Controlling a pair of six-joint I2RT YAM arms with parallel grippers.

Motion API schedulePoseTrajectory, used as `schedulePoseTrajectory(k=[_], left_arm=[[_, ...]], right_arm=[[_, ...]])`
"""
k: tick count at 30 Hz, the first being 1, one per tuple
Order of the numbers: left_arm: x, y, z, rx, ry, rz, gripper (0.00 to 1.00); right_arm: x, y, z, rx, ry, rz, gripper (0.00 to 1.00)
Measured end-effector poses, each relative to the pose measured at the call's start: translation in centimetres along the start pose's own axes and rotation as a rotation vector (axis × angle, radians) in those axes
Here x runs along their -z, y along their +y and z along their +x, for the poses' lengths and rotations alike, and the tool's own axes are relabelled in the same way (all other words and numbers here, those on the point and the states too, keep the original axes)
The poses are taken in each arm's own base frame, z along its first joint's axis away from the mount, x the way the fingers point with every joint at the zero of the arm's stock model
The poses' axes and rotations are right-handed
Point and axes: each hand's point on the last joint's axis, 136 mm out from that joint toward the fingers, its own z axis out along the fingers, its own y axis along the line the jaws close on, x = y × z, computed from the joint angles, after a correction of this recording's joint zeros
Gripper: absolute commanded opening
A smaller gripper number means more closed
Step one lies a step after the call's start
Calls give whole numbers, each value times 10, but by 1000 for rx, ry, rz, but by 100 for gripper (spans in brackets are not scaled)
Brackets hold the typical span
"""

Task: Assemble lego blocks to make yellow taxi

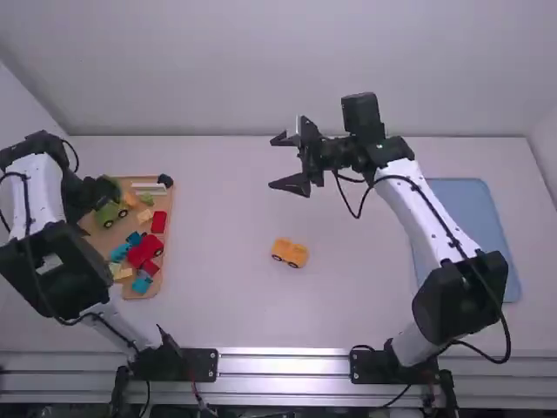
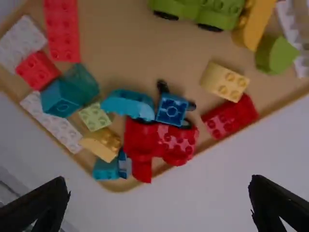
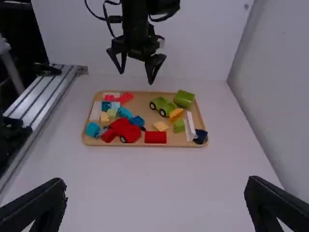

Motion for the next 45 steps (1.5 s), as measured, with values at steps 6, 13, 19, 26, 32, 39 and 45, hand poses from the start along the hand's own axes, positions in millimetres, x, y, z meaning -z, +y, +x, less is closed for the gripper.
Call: schedulePoseTrajectory(k=[6, 13, 19, 26, 32, 39, 45], left_arm=[[-8, -11, 6, -46, 27, 58, 100], [-18, 20, 32, 149, 106, -97, 100], [-28, 58, 59, 341, 57, -237, 99], [-47, 79, 74, 432, -38, -255, 95], [-77, 78, 71, 431, -74, -219, 73], [-95, 77, 66, 436, -89, -181, 70], [-106, 77, 67, 448, -90, -178, 59]], right_arm=[[0, 0, 0, 0, 1, -1, 99], [0, 1, 2, 23, 4, -3, 99], [0, 2, 3, 25, 5, -4, 99], [-1, 1, 4, 28, 7, -3, 99], [-1, 1, 4, 27, 7, -2, 99], [0, 1, 5, 19, 8, 0, 99], [2, -4, 9, 21, 31, 24, 99]])
